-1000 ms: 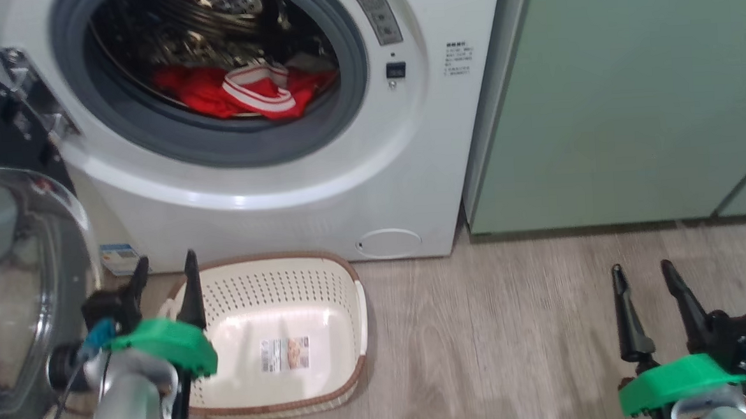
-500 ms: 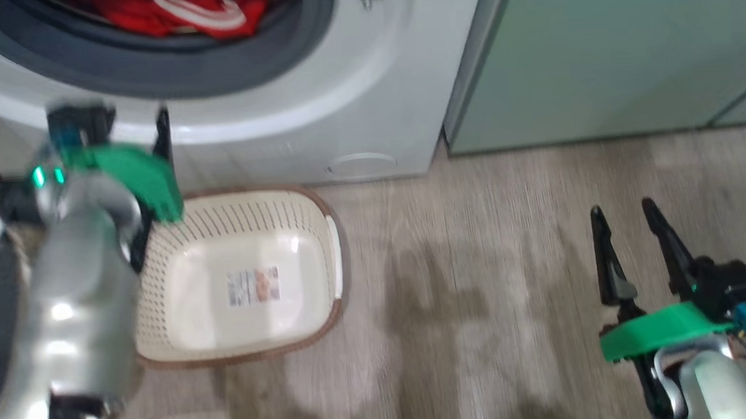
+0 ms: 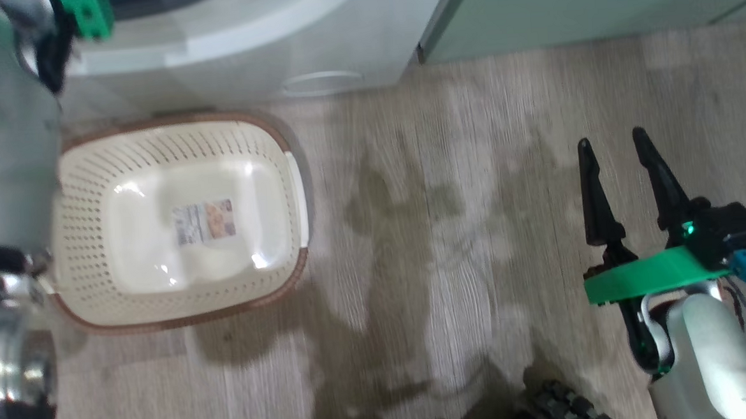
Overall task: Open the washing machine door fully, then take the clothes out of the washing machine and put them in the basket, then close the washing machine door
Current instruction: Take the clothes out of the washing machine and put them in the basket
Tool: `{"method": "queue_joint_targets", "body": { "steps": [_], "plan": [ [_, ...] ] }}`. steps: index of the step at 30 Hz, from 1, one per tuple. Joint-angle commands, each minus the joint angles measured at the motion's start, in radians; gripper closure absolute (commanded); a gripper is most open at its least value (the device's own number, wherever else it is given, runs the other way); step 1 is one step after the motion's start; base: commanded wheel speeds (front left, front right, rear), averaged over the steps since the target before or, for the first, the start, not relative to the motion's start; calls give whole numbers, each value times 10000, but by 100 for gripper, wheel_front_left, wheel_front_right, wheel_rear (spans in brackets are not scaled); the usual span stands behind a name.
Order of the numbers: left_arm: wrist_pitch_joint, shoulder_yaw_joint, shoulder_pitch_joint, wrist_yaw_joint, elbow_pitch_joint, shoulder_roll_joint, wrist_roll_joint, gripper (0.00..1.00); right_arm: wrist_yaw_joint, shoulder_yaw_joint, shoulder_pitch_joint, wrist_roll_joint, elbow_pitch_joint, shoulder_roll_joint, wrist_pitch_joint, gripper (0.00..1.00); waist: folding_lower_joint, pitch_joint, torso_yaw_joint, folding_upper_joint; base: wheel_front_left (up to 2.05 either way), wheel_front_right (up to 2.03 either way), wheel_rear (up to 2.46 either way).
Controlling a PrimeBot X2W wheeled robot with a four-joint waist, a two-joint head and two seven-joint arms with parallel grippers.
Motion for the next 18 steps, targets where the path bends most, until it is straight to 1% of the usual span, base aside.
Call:
{"method": "queue_joint_targets", "body": {
  "steps": [1,6,11,14,18],
  "plan": [
    [143,99,-706,75,-192,368,-107,0,65,197,-58,-91,-335,41,-63,0,-1,570,-199,0,0,0,0],
    [488,-127,-1788,131,87,181,-69,0,65,229,-270,-121,-370,98,-63,0,-1,1089,-321,0,0,0,0],
    [800,-334,-2392,118,421,119,-7,0,65,277,-433,-117,-411,129,-63,0,-1,1445,-440,0,0,0,0],
    [1101,-461,-2766,151,739,160,51,0,65,336,-544,-99,-440,143,-63,0,-1,1698,-534,0,0,0,0],
    [1573,-600,-3128,315,1213,317,144,0,65,400,-670,-8,-485,151,-63,0,-1,1963,-649,0,0,0,0]
  ]
}}
